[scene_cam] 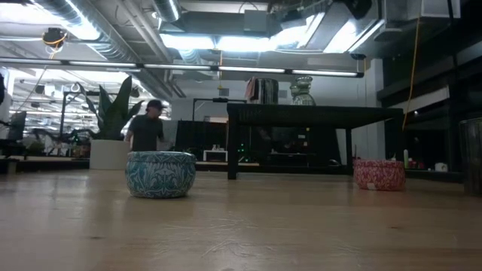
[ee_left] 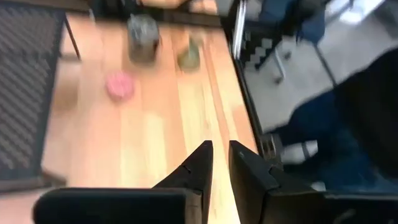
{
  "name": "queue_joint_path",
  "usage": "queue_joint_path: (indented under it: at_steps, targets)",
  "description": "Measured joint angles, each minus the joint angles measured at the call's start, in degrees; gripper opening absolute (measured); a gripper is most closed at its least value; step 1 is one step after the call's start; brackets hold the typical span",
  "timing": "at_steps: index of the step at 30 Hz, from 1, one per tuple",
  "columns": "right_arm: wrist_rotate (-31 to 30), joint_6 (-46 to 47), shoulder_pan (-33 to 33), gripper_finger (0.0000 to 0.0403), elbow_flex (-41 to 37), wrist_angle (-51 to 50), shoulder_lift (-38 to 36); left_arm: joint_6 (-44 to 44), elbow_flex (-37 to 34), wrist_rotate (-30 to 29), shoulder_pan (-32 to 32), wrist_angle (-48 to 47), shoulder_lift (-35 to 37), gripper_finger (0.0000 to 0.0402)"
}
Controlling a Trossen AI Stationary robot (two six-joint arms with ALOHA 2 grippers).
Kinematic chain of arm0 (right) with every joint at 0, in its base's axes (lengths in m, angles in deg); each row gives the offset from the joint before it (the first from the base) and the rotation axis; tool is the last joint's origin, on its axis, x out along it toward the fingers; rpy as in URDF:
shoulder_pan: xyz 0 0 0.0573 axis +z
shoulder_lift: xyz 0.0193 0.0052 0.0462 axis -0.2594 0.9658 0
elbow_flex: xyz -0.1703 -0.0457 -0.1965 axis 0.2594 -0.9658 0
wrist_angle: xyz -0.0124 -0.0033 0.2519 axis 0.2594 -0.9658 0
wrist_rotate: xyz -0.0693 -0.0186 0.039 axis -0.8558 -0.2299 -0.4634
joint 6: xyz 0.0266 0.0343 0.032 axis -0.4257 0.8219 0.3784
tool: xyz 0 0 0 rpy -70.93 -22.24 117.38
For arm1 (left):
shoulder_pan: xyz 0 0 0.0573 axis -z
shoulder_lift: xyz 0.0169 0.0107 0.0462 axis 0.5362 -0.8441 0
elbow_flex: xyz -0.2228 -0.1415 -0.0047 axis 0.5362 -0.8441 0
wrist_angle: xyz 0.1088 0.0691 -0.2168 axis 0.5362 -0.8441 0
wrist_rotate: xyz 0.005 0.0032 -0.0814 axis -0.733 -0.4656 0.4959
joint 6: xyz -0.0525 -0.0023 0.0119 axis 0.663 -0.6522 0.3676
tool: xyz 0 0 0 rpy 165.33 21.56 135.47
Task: Pick & Place candle stick holders
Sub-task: Put the red scented candle on the shelf
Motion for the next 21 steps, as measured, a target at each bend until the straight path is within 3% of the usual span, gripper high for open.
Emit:
queue_joint_path:
  at_steps: [6, 21]
  targets:
    - [0.0, 6.1, 0.0, 0.0000, 0.0, -0.1, 0.0, -1.4, 0.0, -3.0, 1.8, -6.9, 0.0, 0.0083]
    - [0.0, 8.8, 2.3, 0.0000, 0.0, -0.2, 0.0, -1.4, -2.5, -4.7, 2.8, -7.5, -0.6, 0.0177]
